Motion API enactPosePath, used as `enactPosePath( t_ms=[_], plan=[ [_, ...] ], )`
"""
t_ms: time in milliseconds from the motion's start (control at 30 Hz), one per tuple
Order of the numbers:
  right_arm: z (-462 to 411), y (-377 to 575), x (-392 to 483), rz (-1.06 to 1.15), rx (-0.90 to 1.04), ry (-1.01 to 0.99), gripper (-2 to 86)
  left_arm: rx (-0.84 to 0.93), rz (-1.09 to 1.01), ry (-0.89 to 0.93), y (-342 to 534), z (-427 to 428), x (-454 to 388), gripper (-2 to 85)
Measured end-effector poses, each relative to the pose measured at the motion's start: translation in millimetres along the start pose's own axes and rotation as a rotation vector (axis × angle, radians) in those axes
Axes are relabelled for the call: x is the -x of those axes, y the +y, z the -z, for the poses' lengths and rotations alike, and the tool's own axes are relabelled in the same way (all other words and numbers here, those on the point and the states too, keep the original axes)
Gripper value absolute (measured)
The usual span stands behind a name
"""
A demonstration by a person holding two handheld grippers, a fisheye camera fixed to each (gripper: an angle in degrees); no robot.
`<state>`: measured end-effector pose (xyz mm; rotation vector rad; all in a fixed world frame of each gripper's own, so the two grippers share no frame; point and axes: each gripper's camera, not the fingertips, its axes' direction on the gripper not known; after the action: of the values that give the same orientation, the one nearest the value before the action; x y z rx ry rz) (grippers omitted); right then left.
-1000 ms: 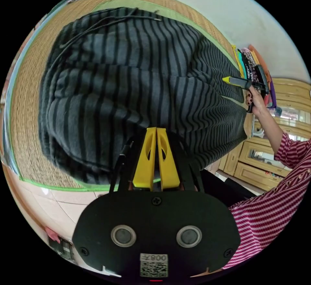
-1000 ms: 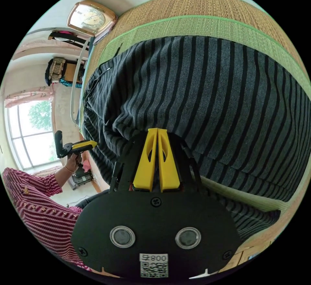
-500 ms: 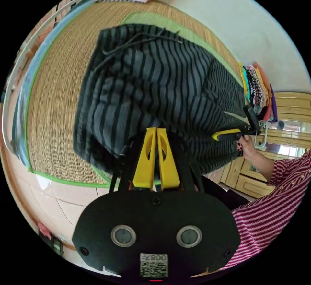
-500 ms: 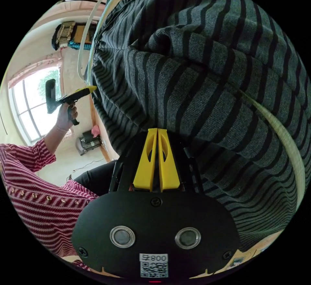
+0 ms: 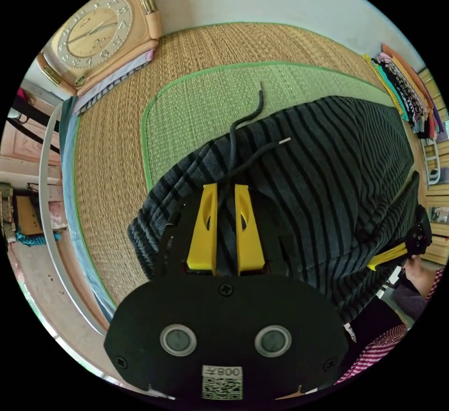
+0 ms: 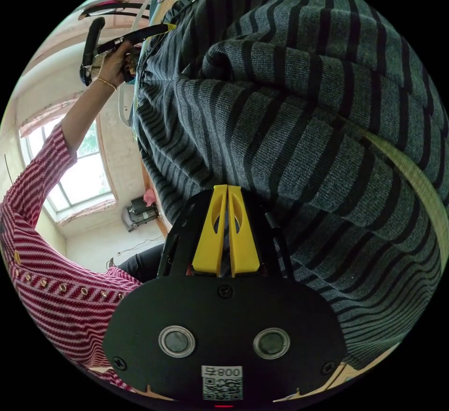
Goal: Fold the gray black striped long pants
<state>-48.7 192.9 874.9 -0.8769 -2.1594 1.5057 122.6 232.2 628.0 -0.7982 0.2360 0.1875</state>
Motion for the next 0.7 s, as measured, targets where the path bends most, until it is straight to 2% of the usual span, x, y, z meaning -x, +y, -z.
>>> enactPosePath(
  t_ms=[100,167,333,433,567,633,700],
  plan=[
    [1.8,6.7,7.9,0.002,-0.007,0.011,0.1,-0.009,0.042,0.058,3.9,6.0,0.8,2.1],
    [3.7,11.2,14.8,0.003,-0.009,0.023,0.1,-0.076,0.054,0.105,19.1,23.4,-3.0,1.4],
    [9.1,30.9,34.9,0.002,-0.042,0.013,0.1,-0.143,-0.003,0.251,72.2,60.7,-33.4,1.3],
    [16.7,45.9,44.0,-0.014,-0.083,-0.016,0.1,-0.053,-0.056,0.292,110.5,61.9,-62.2,1.9],
    [23.3,66.2,50.9,-0.046,-0.115,-0.022,0.1,0.276,-0.048,0.316,151.7,17.4,-87.5,4.5],
    [25.9,80.7,51.5,-0.079,-0.124,-0.031,0.2,0.291,-0.004,0.360,156.3,15.2,-88.9,5.6],
    [32.5,93.7,52.9,-0.098,-0.154,-0.039,0.5,0.185,0.022,0.437,149.5,28.0,-91.3,6.4]
  ],
)
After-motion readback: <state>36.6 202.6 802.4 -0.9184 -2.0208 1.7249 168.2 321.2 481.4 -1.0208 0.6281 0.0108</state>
